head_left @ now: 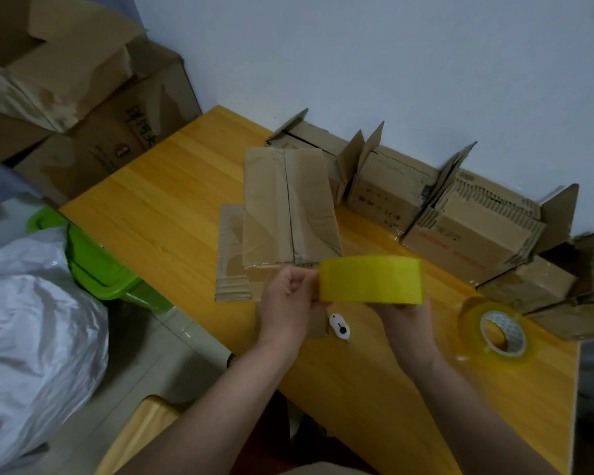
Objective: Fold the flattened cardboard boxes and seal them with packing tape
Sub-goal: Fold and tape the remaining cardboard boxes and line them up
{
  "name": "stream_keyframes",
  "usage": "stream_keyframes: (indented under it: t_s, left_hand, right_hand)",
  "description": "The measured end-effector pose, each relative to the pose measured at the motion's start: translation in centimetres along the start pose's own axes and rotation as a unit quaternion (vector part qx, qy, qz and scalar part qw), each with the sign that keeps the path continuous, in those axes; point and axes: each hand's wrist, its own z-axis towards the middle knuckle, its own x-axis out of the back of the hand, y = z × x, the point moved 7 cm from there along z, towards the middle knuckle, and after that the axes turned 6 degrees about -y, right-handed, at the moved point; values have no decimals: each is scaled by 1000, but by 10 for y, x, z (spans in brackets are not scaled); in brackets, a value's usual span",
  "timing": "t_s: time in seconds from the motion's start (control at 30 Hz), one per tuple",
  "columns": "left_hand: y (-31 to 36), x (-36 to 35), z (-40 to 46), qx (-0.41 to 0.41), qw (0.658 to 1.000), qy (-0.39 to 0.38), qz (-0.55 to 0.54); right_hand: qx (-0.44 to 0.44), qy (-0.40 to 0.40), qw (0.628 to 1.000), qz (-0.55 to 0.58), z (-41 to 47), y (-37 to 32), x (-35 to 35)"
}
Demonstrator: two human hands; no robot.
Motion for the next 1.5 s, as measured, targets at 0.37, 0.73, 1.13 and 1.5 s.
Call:
stream_keyframes:
  t_s: [0.37,0.73,1.13,1.5]
  left_hand:
    - [-12,29,-2,25,985,119,-120]
    - [-11,64,5,-14,980,154,-123]
    - [-11,102,25,26,969,239,-61]
    - [-13,101,35,-13,940,332,-72]
  right_hand:
    - [7,6,999,-43,9,6,-6]
    - [3,-15,984,-175,11,19,9]
    - [-47,-45,856,-513,35,13,32]
    - [-102,-49,749,-653,58,8,22]
